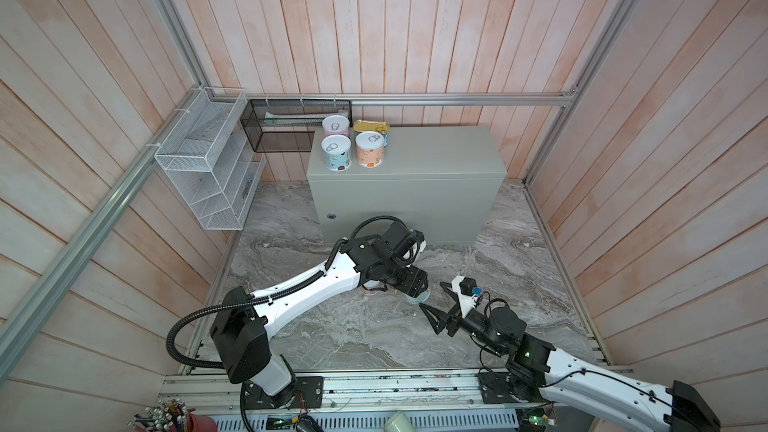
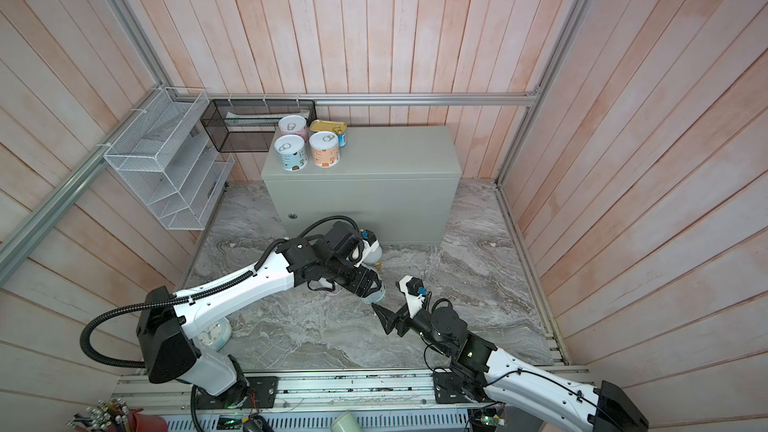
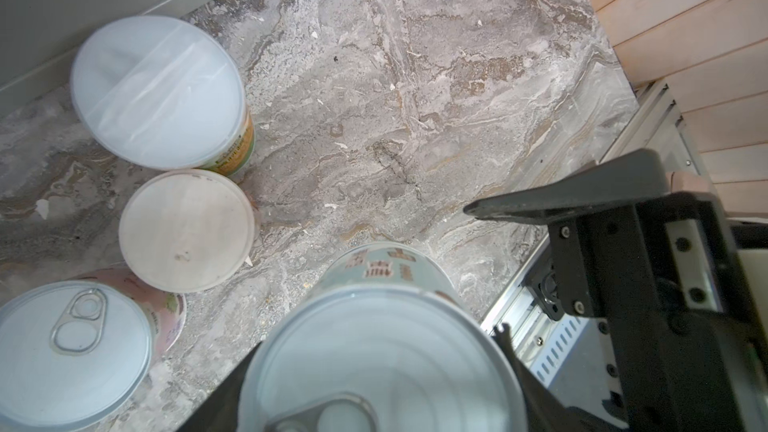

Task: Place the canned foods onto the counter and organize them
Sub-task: 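Lift the teal can with the left gripper while the right gripper approaches it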

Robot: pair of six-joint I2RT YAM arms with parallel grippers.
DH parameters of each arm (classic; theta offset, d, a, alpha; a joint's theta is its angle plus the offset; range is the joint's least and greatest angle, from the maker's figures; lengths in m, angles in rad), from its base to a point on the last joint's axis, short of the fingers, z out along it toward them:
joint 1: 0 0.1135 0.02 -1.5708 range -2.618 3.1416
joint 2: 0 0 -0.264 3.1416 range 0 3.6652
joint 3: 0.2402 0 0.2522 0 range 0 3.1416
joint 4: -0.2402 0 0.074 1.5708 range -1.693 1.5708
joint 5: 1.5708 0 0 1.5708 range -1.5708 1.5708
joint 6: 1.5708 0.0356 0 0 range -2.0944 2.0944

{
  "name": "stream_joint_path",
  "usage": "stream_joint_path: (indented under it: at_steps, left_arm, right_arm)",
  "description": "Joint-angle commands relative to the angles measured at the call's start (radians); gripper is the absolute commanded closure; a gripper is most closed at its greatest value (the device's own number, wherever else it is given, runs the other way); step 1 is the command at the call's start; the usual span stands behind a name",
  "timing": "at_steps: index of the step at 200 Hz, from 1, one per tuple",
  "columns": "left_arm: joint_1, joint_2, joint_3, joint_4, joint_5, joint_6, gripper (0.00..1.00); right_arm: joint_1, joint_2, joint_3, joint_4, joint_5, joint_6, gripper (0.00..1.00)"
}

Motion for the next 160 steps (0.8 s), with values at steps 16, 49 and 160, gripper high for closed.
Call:
stream_joint_path:
  at_steps: [16, 49, 160]
  left_arm:
    - [-0.006, -0.017, 0.043, 0.021, 0.069, 0.010, 0.41]
    - [-0.014, -0.013, 0.042, 0.030, 0.114, 0.000, 0.41]
    - [-0.045, -0.004, 0.050, 0.031, 0.144, -0.011, 0.41]
  right_arm:
    - [0.007, 0.012, 0.016, 0.070, 0.036, -0.068, 0.06]
    - [0.007, 0.064, 0.017, 0.109, 0.059, -0.085, 0.06]
    - [0.007, 0.129, 0.039, 0.179, 0.055, -0.104, 0.05]
